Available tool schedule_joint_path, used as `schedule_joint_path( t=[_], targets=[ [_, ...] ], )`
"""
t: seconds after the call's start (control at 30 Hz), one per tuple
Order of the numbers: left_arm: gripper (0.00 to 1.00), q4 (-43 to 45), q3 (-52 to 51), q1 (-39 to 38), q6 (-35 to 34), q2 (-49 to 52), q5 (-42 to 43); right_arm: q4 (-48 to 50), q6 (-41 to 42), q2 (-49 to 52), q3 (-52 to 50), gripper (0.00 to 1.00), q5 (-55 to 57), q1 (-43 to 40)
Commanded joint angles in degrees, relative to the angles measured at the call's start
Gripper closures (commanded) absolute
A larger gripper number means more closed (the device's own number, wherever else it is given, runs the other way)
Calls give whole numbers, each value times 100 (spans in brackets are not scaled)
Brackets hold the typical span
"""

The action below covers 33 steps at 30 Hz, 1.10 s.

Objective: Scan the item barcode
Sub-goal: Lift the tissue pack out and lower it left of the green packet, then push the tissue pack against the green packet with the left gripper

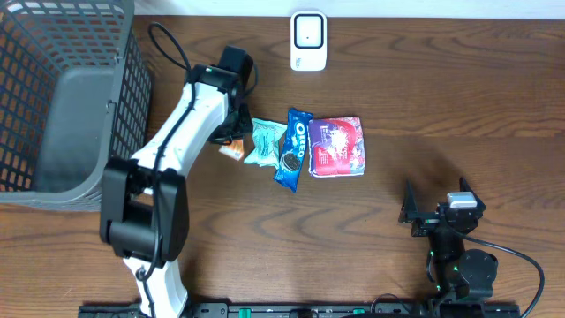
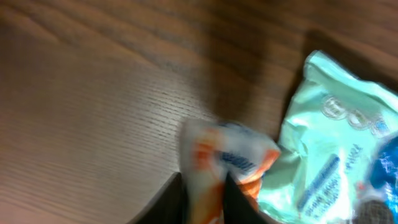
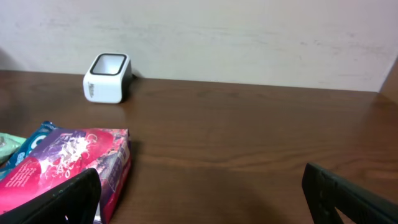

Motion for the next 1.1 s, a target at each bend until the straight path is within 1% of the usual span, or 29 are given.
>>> schedule_joint_path(
  t=[0.0,0.03,0.07,0.1,0.23,0.37,0.57,0.63,0.7,0.87,0.9,1.07],
  targets=[
    [43,-11,-24,-9,-61,83,-50,-11,-26,-31,-13,1,-33,96],
    [20,-9,-22,-7,-37,79,-48,-11,-26,-31,-13,1,-33,96],
    [9,-15,-2,-7,-9,50,-48,-11,-26,-31,-13,1,-31,96],
    [1,-15,28,-7,9,24,-50,-11,-26,-31,-13,1,-33,96],
    [2,-109,330,-7,48,-216,-50,-11,-26,-31,-13,1,-33,96],
    [2,-125,575,-7,271,-706,-55,-11,-24,-31,-13,1,-33,96],
    [0,-203,638,-4,304,-1604,-535,-11,-26,-31,-13,1,-33,96],
    [21,-280,638,-4,302,-1843,-710,-11,-26,-31,-13,1,-33,96],
    [44,-369,636,-4,304,-1976,-833,-11,-26,-31,-13,1,-31,96],
    [90,-726,549,-4,304,-1897,-1064,-13,-26,-31,-13,1,-33,96],
    [92,-748,466,-4,302,-1847,-1064,-11,-26,-31,-13,1,-33,96],
    [93,-815,24,-4,302,-1408,-1064,-11,-26,-31,-13,1,-33,98]
  ],
)
